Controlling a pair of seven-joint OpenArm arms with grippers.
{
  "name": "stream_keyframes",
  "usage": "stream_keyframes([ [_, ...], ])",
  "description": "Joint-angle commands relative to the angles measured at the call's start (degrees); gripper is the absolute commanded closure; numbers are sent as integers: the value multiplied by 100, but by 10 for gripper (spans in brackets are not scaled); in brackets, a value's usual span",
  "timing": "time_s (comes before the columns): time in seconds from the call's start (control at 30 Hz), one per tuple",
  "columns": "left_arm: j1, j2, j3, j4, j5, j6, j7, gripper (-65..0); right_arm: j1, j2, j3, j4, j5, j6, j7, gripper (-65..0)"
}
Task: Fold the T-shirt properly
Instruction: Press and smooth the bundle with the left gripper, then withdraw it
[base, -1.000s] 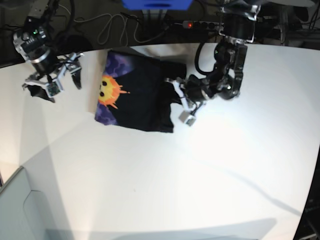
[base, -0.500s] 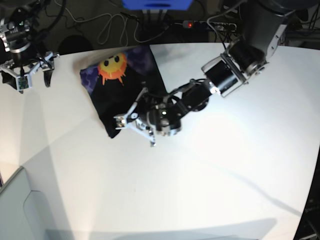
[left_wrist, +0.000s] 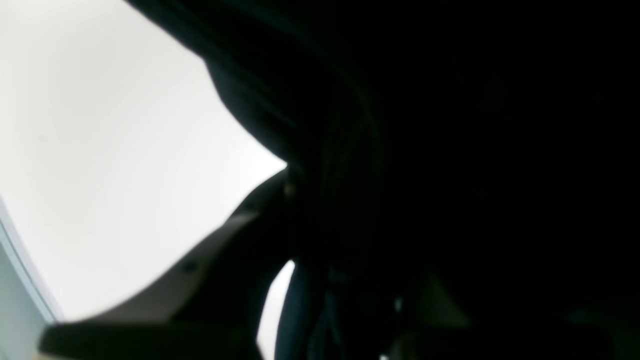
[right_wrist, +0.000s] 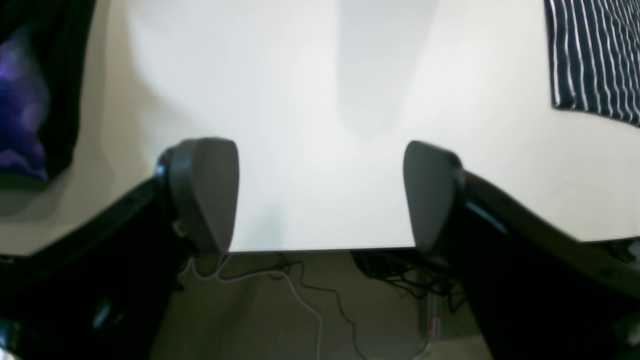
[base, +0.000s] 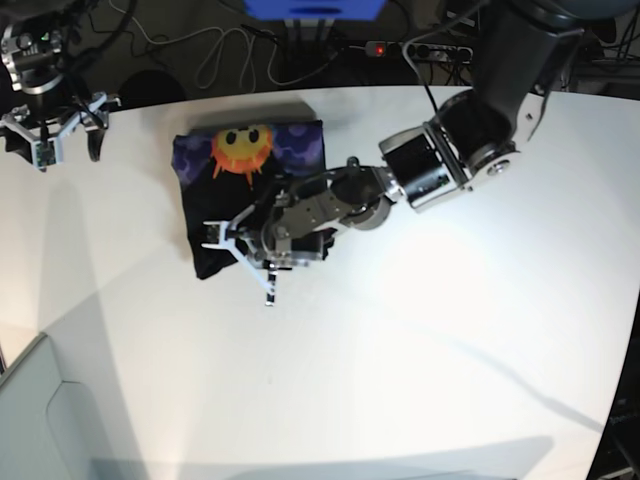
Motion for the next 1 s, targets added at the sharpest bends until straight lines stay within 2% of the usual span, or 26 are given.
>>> stream_keyframes([
  [0.0,-133,21,-21,115,115,12,61,0,-8,37,13,111,67,23,115,-498],
  [0.03,-133,3,-21,133,150,-93,61,0,-8,37,4,111,67,23,115,-498],
  [0.07,-133,3,-21,133,168,-296,61,-27,-8,37,-5,111,67,23,115,-498],
  [0.13,-133,-14,-30,141,168,-559,61,-124,-8,37,-14,111,67,23,115,-498],
  [0.2,-168,-23,-65,168,168,-568,52,-241,-8,29,-14,111,67,23,115,-498],
  [0.27,-194,-76,-74,361,168,-559,43,-331,-8,-7,-23,111,67,23,115,-498],
  [0.33,-230,-199,-232,634,168,-542,34,-388,-8,-77,-23,111,67,23,115,-498],
  [0.47,-238,-251,-804,1144,185,-603,52,-403,1,-86,-40,103,58,23,115,-498],
  [0.7,-124,-454,-1402,1741,810,-612,52,-403,1,-86,-427,103,58,23,115,-498],
  [0.77,-19,-612,-1718,1979,906,-612,52,-403,-8,-86,-585,103,58,23,115,-498],
  [0.87,324,-902,-2501,2313,897,-612,52,-403,10,-77,-875,68,49,23,115,-498],
  [0.97,843,-1104,-3731,2621,862,-612,43,-403,36,-77,-1034,50,49,23,115,-498],
])
